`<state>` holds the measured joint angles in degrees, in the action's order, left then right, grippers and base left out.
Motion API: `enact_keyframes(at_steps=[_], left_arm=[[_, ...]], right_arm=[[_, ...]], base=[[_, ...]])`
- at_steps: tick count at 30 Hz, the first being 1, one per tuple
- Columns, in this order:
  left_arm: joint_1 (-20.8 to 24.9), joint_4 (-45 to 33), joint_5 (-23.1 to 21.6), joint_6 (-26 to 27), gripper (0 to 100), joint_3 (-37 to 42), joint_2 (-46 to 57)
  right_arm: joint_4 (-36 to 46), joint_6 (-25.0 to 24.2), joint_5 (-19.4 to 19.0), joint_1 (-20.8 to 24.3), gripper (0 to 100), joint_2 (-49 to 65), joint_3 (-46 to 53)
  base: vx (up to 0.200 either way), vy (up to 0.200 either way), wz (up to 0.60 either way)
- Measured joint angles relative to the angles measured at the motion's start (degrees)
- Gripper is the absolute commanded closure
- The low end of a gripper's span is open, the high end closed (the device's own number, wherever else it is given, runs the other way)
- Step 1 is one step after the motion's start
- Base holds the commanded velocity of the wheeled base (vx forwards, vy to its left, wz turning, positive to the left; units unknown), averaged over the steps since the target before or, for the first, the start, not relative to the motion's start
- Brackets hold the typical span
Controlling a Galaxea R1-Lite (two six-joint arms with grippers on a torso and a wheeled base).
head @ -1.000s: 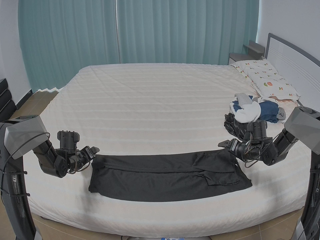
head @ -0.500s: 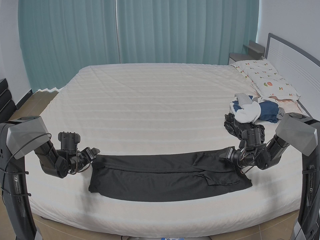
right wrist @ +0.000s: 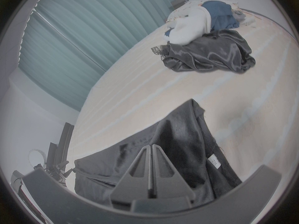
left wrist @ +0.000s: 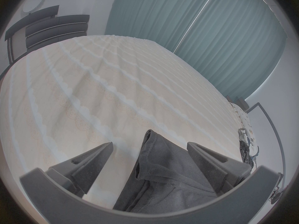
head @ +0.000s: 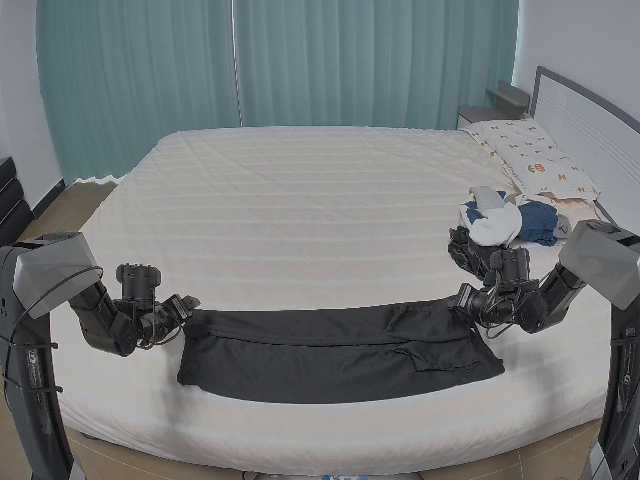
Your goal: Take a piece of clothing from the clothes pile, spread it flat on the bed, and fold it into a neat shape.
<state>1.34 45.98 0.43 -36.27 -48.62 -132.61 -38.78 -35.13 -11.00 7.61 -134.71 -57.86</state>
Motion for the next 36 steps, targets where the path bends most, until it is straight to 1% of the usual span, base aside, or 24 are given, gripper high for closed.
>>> enact_keyframes(at_steps=[3, 8, 10, 16, 22, 23, 26, 32, 36], left_arm=[[-0.02, 0.02, 0.00, 0.00, 0, 0.00, -0.02], [0.00, 0.02, 0.00, 0.00, 0, -0.04, -0.05], [0.00, 0.00, 0.00, 0.00, 0, -0.13, -0.05], [-0.02, 0.00, 0.00, 0.00, 0, -0.39, -0.35], [0.00, 0.00, -0.02, 0.01, 0, -0.48, -0.66], [0.00, 0.02, 0.00, 0.01, 0, -0.52, -0.74], [0.00, -0.02, 0.00, 0.04, 0, -0.66, -0.91], [-0.05, -0.15, -0.10, 0.06, 0, -0.78, -1.02], [-0.11, -1.62, -0.65, 0.20, 0, -0.61, -0.66]], right_arm=[[-0.71, 0.57, -0.33, -0.22, 100, 1.39, -0.05], [-1.51, 4.82, -1.91, -0.98, 100, 2.86, -0.11], [-1.51, 5.69, -2.82, -1.41, 100, 3.04, -0.11], [-1.49, 6.51, -5.21, -2.24, 100, 1.68, -0.35], [-1.43, 7.17, -5.25, -2.62, 100, -2.34, -2.23], [-1.26, 7.22, -5.14, -2.62, 0, -3.08, -2.65], [-0.90, 7.25, -4.39, -2.71, 0, -4.66, -3.58], [-1.21, 6.81, 0.20, -2.95, 0, -6.73, -4.95], [-1.34, 5.72, 0.60, -3.62, 0, -5.67, -3.96]], base=[[0.000, 0.000, 0.00], [0.000, 0.000, 0.00], [0.000, 0.000, 0.00], [0.000, 0.000, 0.00], [0.000, 0.000, 0.00], [0.000, 0.000, 0.00], [0.000, 0.000, 0.00], [0.000, 0.000, 0.00], [0.000, 0.000, 0.00]])
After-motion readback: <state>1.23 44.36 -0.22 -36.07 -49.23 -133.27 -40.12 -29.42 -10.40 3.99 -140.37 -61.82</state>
